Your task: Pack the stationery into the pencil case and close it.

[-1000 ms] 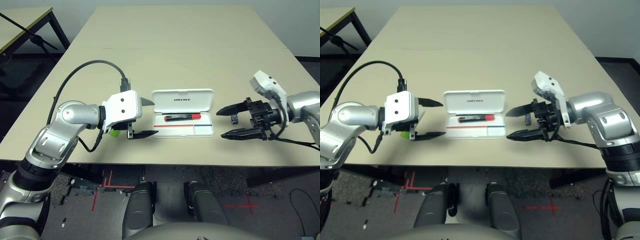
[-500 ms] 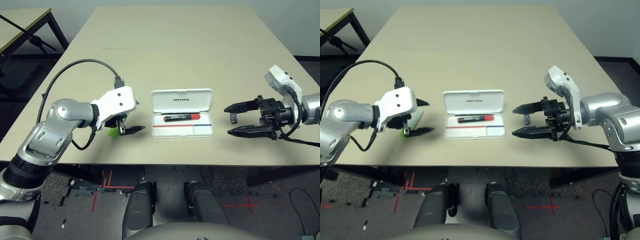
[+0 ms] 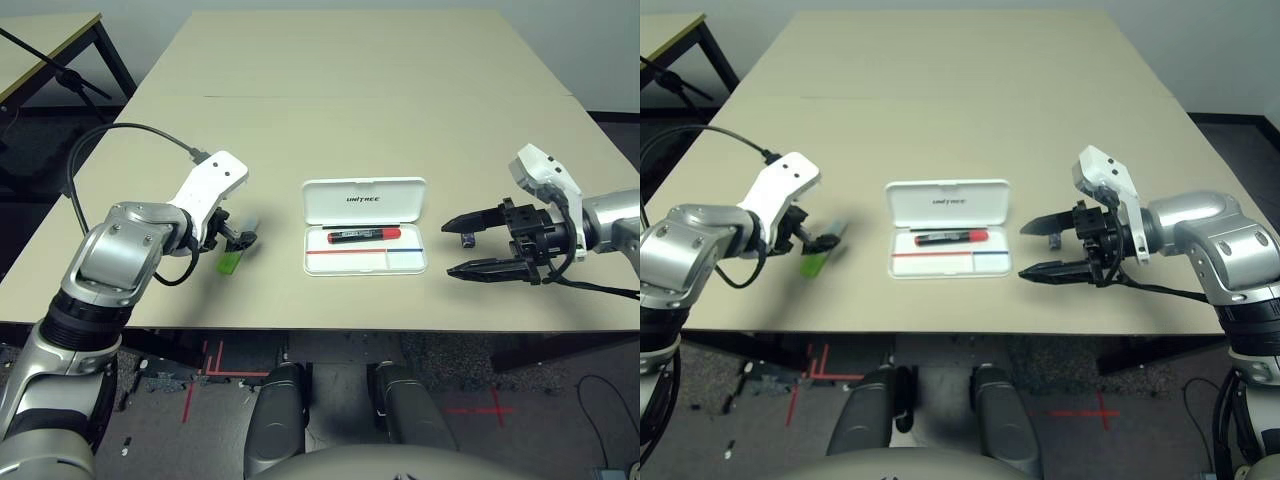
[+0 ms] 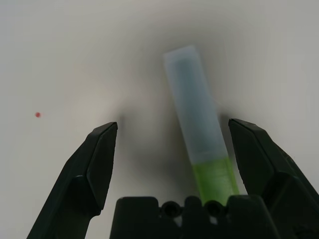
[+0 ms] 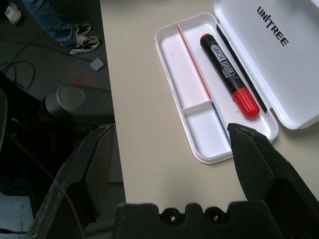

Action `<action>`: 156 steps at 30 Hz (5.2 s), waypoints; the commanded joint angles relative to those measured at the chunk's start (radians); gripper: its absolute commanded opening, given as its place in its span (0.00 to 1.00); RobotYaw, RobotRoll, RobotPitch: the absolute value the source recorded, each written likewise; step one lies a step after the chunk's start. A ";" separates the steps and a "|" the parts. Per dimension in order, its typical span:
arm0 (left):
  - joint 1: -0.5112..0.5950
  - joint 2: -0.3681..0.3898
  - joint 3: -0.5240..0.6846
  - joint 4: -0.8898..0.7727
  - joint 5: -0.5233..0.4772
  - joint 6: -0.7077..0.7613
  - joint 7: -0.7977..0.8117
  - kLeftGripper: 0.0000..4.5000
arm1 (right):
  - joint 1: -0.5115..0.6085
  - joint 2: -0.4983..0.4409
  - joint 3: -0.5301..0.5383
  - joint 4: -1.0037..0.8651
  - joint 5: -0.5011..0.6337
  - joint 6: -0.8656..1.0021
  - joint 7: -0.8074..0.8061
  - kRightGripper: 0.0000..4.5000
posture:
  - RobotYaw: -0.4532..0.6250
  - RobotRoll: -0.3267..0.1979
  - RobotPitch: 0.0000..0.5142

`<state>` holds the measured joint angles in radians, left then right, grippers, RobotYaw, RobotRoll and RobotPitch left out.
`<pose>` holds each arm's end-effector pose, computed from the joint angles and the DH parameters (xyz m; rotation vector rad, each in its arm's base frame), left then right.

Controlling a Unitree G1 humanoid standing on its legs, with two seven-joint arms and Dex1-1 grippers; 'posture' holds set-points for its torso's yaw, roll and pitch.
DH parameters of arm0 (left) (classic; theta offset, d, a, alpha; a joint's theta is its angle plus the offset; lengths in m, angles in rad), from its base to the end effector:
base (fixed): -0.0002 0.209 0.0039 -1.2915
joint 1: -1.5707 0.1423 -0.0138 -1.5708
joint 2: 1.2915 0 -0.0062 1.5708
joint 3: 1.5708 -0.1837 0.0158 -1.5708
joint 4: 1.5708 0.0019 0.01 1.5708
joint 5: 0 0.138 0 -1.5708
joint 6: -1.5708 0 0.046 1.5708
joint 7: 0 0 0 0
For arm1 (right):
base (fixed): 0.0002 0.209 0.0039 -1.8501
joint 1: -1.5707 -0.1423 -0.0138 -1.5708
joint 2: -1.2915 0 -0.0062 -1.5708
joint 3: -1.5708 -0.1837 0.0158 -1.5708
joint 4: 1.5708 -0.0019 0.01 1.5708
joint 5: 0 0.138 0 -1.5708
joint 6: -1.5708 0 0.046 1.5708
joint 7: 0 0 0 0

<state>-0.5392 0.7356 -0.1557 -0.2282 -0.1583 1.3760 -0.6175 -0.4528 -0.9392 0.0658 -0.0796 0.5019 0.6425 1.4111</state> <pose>0.2551 0.2263 0.1783 0.3899 0.8031 -0.3795 0.2575 -0.2663 0.1988 -0.2703 0.4565 1.3623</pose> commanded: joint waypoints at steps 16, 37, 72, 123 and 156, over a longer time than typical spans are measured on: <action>0.022 -0.086 0.028 0.125 -0.031 -0.034 0.079 0.86 | 0.020 0.011 0.017 -0.007 -0.038 -0.049 -0.007 1.00 | 0.44 0.62 0.24; 0.038 0.176 -0.090 -0.117 -0.127 -0.471 -0.319 0.24 | 0.012 0.019 0.033 0.040 -0.072 -0.110 0.003 1.00 | 0.45 0.62 0.25; -0.174 -0.174 -0.434 0.053 0.108 -0.689 -0.441 0.24 | 0.037 0.008 0.040 0.098 -0.158 -0.198 0.009 1.00 | 0.41 0.62 0.23; 0.018 0.101 -0.070 -0.155 -0.108 -0.773 -0.545 1.00 | -0.017 0.066 -0.153 -0.209 -0.089 0.623 -0.620 1.00 | 0.41 0.62 0.26; 0.007 0.078 -0.121 -0.163 -0.093 -0.774 -0.529 1.00 | 0.111 0.355 -0.146 -0.160 -0.183 0.605 -1.035 1.00 | 0.40 0.62 0.29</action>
<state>-0.5307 0.8131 -0.2566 -0.3770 -0.2566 0.5942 -1.1503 -0.3410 -0.5928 -0.1003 -0.2622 0.3284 1.2653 0.3741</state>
